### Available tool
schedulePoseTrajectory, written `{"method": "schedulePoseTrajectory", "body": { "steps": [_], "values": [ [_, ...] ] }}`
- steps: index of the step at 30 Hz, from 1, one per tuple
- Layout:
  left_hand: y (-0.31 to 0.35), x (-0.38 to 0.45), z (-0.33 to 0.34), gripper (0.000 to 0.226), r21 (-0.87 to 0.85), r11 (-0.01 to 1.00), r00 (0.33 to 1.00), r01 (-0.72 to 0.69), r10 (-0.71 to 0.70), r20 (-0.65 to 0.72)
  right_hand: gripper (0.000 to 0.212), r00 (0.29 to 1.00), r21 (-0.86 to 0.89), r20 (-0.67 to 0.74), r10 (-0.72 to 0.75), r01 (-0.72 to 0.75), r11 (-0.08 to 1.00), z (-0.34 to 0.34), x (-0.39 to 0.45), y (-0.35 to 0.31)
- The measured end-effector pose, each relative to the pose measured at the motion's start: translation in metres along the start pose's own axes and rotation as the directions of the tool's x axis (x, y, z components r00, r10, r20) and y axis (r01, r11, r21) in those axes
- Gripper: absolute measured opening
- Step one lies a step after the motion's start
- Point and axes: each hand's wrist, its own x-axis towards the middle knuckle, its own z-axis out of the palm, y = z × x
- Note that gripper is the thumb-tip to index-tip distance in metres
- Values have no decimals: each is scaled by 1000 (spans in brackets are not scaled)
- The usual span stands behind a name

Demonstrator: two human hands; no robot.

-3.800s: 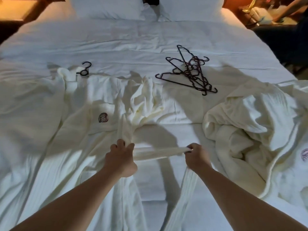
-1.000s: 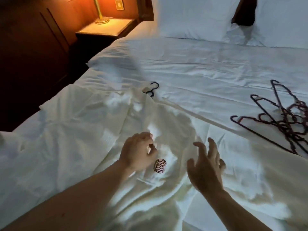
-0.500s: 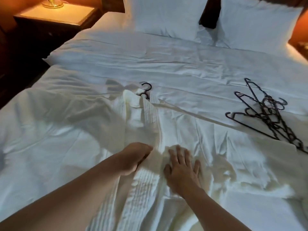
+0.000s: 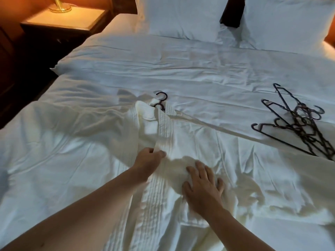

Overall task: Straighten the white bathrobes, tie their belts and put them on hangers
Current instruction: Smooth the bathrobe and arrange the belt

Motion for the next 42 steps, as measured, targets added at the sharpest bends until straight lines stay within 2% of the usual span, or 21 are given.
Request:
{"method": "schedulePoseTrajectory", "body": {
  "steps": [2, 4, 6, 9, 11, 15, 18, 21, 22, 24, 26, 28, 30, 32, 35, 36, 39, 42],
  "values": [
    [6, 5, 3, 20, 13, 998, 998, -55, 55, 42, 52, 999, 36, -32, 0, 2, 999, -10, 6, -1],
    [17, 11, 5, 12, 144, 975, 986, -168, 169, 7, 53, 999, 75, -49, -9, 13, 997, -23, 14, 0],
    [27, 23, 7, 13, 290, 929, 967, -230, 252, -42, 40, 998, 71, -45, -40, 44, 997, -38, 26, 4],
    [38, 33, 2, 16, 517, 830, 973, -209, 229, 25, 36, 994, 32, -25, -107, 108, 994, -60, 47, 3],
    [42, 39, -12, 25, 608, 772, 979, -186, 195, 53, 35, 991, 70, -60, -120, 124, 990, -67, 56, -5],
    [51, 67, -63, 46, 711, 679, 934, -181, 345, -91, 31, 973, 170, -184, -142, 174, 970, -62, 67, -16],
    [51, 94, -96, 62, 820, 545, 896, -177, 434, -95, 25, 926, 155, -317, -205, 264, 952, -54, 85, -22],
    [55, 126, -119, 58, 912, 364, 885, -191, 466, -1, 21, 839, 140, -512, -184, 293, 946, -54, 112, -34],
    [60, 134, -123, 56, 929, 317, 899, -193, 437, 38, 21, 827, 149, -539, -159, 279, 948, -58, 121, -38],
    [66, 150, -126, 55, 941, 254, 928, -224, 351, 127, 27, 867, 143, -481, -132, 226, 963, -61, 140, -48],
    [69, 163, -128, 55, 924, 287, 936, -253, 313, 159, 37, 924, 75, -358, -135, 172, 982, -62, 157, -59],
    [74, 173, -129, 36, 881, 355, 923, -313, 333, 194, 44, 965, -19, -233, -116, 115, 993, -65, 172, -67],
    [80, 178, -127, 16, 840, 351, 886, -413, 369, 281, 38, 983, -172, -148, -113, 87, 981, -68, 182, -68],
    [85, 182, -123, 13, 802, 340, 845, -491, 412, 342, 25, 978, -239, -166, -128, 86, 967, -75, 187, -65],
    [89, 194, -118, 17, 729, 426, 806, -536, 517, 290, 22, 925, -36, -379, -17, 4, 999, -83, 193, -54],
    [88, 203, -117, 20, 717, 450, 807, -532, 526, 268, 22, 917, 14, -397, 26, -22, 1000, -83, 198, -50],
    [68, 221, -110, 24, 712, 444, 803, -544, 520, 290, 25, 953, -16, -297, 65, -73, 997, -68, 213, -46],
    [38, 231, -99, 29, 723, 386, 730, -573, 642, 235, 39, 960, -133, -246, 134, -170, 976, -41, 222, -46]
  ]
}}
